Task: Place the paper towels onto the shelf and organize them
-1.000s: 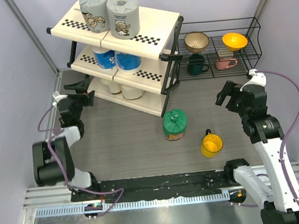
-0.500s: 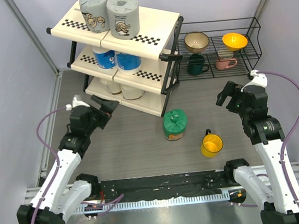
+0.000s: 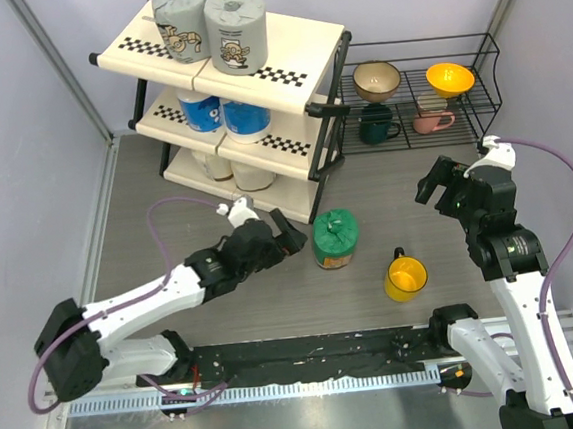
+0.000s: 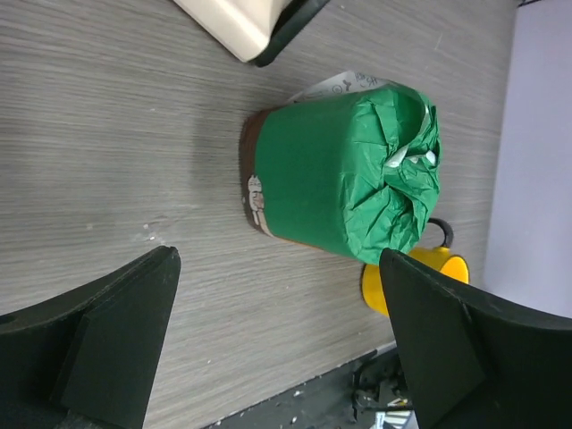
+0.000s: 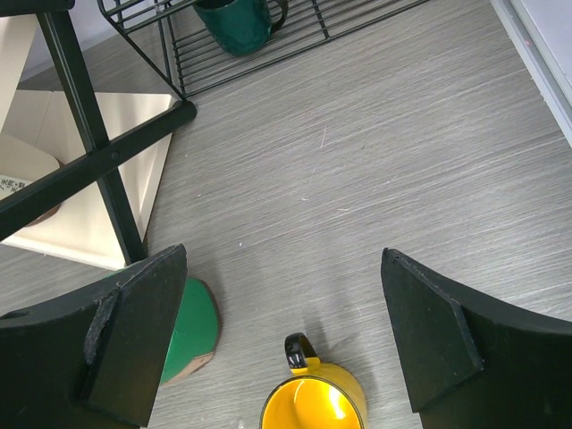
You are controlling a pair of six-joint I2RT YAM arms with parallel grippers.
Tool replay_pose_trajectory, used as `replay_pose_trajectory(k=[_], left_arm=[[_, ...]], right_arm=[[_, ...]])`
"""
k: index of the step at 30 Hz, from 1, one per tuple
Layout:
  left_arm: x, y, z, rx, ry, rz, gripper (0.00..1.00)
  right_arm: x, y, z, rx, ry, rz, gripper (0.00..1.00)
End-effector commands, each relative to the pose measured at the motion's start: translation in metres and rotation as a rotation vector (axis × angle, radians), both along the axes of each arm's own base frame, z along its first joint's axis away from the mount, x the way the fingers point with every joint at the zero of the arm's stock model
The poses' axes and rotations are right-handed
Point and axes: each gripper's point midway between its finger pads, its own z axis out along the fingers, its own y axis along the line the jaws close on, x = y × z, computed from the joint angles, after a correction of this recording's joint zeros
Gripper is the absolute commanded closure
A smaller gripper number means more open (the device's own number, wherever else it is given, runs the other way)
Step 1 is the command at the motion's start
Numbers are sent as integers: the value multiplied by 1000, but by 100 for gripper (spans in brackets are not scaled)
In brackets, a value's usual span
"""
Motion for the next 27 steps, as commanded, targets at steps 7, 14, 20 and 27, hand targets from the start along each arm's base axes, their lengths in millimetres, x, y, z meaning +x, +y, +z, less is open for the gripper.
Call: replay_pose_trajectory(k=[7,14,20,27], left_arm=[[30,-72,22,-76,-87,-1,0],[39,-90,0,-47,-66,-11,0],[40,-93,-22,28,-20,-21,1],[45,-86,-37,122,19,24,8]], right_arm=[[-1,-4,16,-19,-46,-10,5],[-2,-5,14,-28,-42,-11,5],[-2,-6,14,-31,-42,-14,5],[-3,-7,14,-35,-43,-16,5]])
